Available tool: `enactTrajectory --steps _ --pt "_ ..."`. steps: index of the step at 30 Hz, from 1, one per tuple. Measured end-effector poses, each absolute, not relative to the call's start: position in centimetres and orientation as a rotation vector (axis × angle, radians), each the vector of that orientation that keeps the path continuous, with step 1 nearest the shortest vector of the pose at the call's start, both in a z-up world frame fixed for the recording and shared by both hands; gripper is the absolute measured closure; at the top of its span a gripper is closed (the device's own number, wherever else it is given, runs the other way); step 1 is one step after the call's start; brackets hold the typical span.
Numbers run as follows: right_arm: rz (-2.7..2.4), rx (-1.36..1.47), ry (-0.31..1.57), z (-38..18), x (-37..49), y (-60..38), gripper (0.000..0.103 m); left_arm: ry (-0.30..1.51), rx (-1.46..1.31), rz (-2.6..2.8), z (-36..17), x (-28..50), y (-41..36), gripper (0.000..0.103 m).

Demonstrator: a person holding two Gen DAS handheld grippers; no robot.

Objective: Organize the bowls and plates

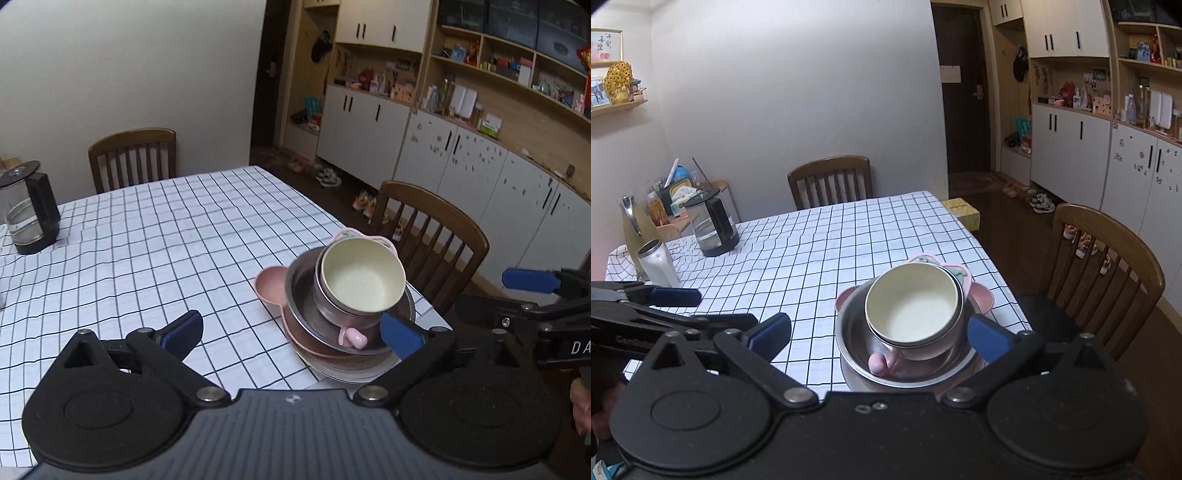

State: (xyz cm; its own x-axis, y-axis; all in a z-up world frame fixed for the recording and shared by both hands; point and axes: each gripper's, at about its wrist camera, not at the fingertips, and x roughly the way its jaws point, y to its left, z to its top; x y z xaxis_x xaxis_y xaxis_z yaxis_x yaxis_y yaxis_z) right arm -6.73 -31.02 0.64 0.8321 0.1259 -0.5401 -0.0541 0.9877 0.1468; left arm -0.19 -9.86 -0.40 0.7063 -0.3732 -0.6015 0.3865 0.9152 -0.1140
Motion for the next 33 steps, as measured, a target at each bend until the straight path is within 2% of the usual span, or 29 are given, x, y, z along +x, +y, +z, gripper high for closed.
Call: enactTrajectory --steps 33 --pt "0.049 0.16 0.583 0.8 -9.7 -29.8 0.0 0.65 0.023 -0.438 1.4 -3.6 -8.8 0.0"
